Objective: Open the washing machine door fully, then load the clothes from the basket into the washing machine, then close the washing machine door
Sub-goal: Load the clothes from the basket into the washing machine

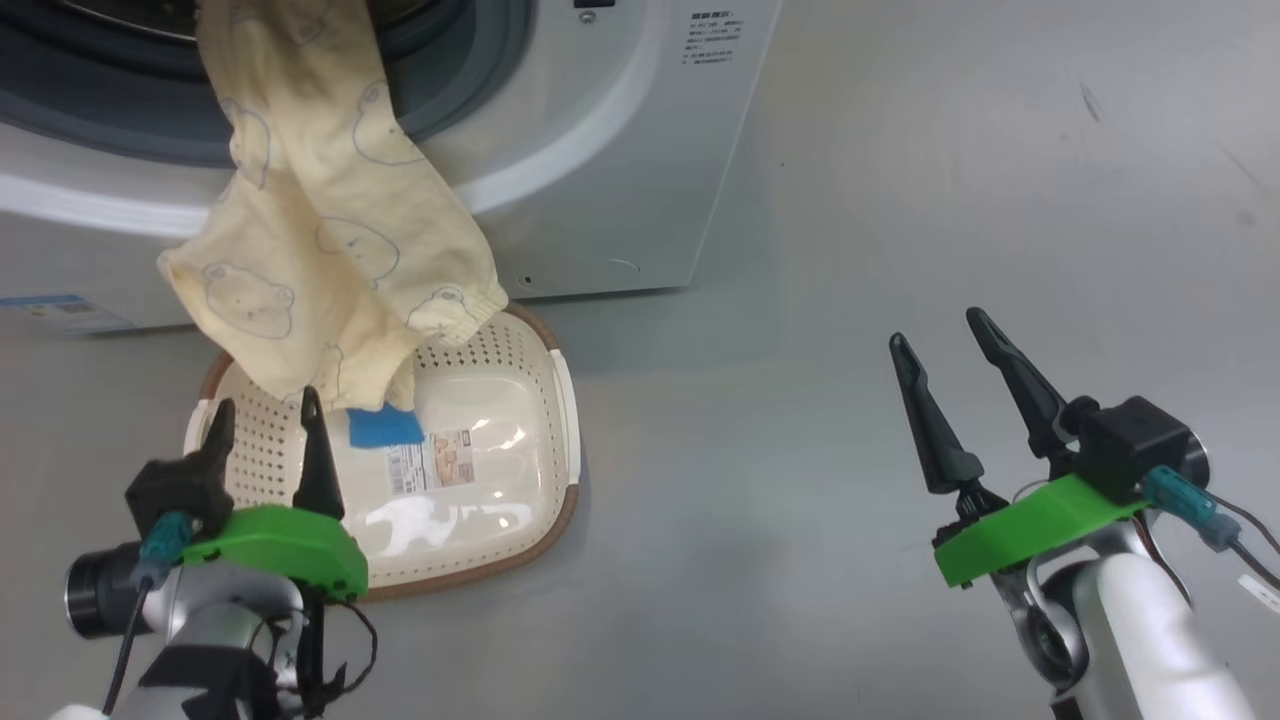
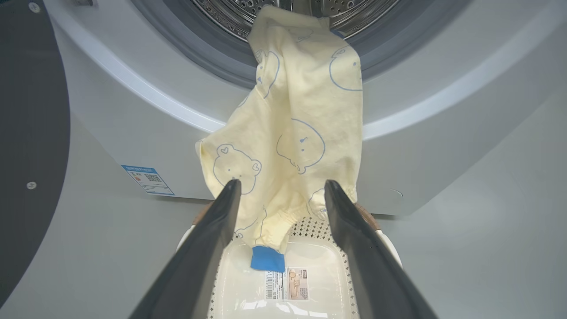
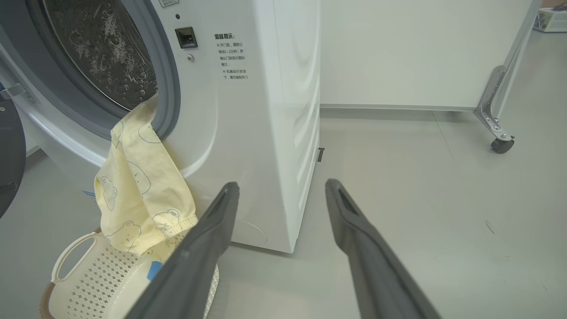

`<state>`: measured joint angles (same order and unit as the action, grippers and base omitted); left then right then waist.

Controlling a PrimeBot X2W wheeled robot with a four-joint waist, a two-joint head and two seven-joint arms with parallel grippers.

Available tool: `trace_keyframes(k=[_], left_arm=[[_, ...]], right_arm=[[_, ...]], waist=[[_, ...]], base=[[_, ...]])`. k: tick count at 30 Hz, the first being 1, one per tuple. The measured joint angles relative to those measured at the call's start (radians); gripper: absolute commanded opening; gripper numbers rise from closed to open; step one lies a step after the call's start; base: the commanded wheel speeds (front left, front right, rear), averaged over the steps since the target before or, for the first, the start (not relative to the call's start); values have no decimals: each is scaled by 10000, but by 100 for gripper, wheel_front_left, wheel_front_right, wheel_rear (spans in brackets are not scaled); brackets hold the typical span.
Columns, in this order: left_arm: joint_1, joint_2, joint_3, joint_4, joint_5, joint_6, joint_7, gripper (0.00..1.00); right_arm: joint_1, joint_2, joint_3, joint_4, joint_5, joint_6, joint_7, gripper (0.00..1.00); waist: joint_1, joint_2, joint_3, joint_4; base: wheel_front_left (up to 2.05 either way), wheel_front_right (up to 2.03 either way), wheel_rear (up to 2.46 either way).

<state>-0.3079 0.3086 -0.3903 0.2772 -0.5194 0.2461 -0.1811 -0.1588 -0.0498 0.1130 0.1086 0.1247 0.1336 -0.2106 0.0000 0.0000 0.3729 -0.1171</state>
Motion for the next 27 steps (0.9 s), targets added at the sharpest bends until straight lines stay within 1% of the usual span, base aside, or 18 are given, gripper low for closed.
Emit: trace_keyframes(k=[7, 12, 17, 23, 27], left_arm=[[-1492, -59, -31, 1639, -291, -109, 579, 100], [-2692, -117, -6, 2961, -479, -564, 767, 100], [-3708, -109, 48, 4220, -541, -872, 800, 100], [-4832, -27, 150, 5507, -543, -1137, 796, 100], [-5417, 102, 226, 6264, -545, -1231, 759, 100]], right_arm=[[-636, 0, 198, 2, 176, 0, -111, 100], [-1002, 0, 280, 61, 305, 0, -230, 100], [-1404, 2, 433, 167, 456, 0, -332, 100], [-1814, 4, 581, 303, 604, 0, -391, 100], [-1941, 6, 640, 322, 706, 0, -416, 100]], waist=[[1, 0, 828, -205], [2, 0, 1550, -390], [2, 0, 2232, -644], [2, -1, 2925, -976], [1, -1, 3267, -1175]], base=[[0, 0, 0], [0, 0, 0], [0, 0, 0], [0, 0, 0], [0, 0, 0]])
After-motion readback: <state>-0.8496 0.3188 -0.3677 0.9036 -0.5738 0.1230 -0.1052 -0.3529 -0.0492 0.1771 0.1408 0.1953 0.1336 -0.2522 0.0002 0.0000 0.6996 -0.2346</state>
